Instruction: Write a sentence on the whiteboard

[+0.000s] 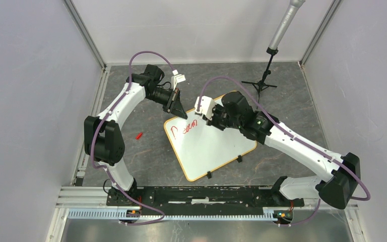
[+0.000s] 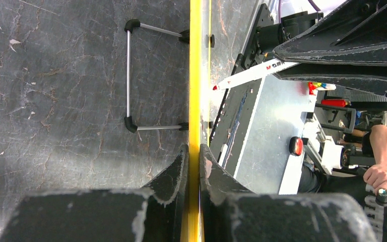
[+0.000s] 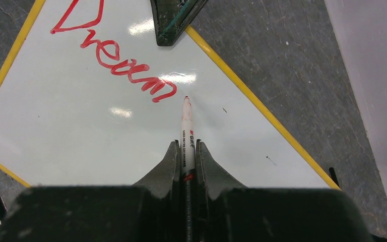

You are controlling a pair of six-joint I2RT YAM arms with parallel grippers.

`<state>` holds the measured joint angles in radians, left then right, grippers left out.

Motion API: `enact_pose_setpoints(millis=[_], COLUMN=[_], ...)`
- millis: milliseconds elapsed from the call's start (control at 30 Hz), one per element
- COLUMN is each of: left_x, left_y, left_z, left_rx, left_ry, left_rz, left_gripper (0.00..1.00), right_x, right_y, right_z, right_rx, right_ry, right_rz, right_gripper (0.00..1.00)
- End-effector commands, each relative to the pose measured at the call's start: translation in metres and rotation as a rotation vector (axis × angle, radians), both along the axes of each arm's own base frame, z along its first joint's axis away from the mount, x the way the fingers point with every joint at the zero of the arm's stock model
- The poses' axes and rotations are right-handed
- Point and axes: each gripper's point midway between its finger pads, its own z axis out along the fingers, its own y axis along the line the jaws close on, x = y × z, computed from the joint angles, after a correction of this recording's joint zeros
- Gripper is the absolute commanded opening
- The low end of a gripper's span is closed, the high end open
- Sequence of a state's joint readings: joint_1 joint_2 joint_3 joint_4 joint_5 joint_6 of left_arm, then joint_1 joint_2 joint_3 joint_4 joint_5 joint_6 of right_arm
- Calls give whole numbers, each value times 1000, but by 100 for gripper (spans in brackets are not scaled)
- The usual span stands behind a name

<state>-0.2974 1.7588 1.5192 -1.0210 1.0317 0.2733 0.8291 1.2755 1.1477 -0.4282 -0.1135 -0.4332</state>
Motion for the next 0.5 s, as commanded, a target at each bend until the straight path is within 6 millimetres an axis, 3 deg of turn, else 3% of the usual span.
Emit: enact_pose_setpoints(millis=[0,467], left_x=[-12,-12], left_y=[-10,-10], left_z=[-13,-15], left_rx=[31,32], left_ry=[-5,-2], left_rz=[-72,-73], left_gripper=[2,2], right_x=[5,15], right_y=[3,5], right_z=[4,-1], right_rx=[12,-10], right_ry=[-18,-36], right_rz=[2,-24], right_gripper=[0,0])
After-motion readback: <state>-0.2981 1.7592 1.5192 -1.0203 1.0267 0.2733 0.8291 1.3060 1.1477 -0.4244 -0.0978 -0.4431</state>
